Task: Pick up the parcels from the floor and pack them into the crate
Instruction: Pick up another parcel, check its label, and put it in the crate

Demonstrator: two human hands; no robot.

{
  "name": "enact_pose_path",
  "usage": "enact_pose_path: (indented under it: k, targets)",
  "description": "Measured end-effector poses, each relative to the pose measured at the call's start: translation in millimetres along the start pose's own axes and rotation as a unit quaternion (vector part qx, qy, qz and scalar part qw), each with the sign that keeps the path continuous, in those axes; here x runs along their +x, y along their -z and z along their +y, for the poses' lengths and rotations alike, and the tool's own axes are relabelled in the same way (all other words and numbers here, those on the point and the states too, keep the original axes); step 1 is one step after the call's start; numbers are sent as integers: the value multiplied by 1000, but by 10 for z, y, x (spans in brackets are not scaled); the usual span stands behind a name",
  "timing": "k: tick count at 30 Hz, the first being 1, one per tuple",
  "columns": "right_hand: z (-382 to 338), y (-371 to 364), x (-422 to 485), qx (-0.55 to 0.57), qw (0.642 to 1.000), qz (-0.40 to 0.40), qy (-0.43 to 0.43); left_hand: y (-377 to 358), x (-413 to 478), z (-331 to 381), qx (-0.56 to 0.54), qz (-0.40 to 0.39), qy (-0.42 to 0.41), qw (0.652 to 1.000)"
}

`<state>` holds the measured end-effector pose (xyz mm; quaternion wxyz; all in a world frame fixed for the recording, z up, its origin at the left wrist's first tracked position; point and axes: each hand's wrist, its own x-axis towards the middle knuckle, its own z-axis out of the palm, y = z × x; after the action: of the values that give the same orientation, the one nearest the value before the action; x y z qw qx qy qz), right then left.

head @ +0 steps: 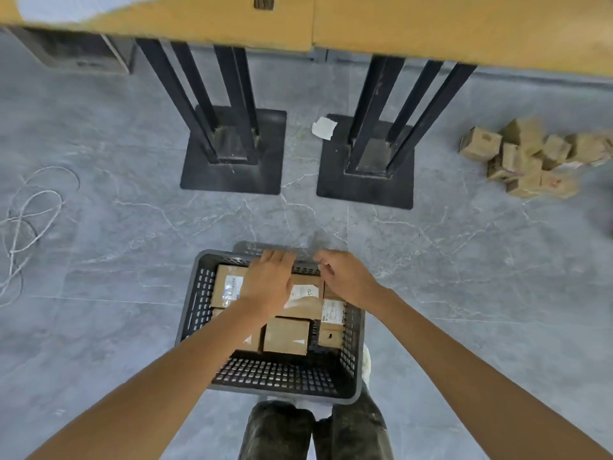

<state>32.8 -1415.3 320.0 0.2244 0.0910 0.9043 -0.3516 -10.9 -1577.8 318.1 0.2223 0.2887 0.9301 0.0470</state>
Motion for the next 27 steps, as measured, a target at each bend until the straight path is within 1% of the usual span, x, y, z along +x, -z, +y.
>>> enact_pose_path:
  k: [5,8,11,15,18,21,27]
  targets:
    - [-753,1001,-542,-13,995,87,43,1385,-384,333,-37,68,-18,997]
    - [-1204,1664,-967,-14,990,136,46,2192,-629,640,-57,117,-25,991]
    - [-1610,2307,-1471,-13,978,200,65,2946,-848,1017,-66,167,-69,981]
    - [-1928,3051,-2194,-25,954,284,90,3758,-1138,1605,-82,242,-148,955]
    - [-1962,3490,-2786,-31,930,355,87,4175,-1344,2068,-91,274,-207,935]
    - [-1813,3810,-3341,-38,905,418,73,4472,-1476,2543,-98,293,-256,916]
    - [-1127,4334,-4208,-19,876,482,-10,4724,-1429,3457,-111,299,-310,896]
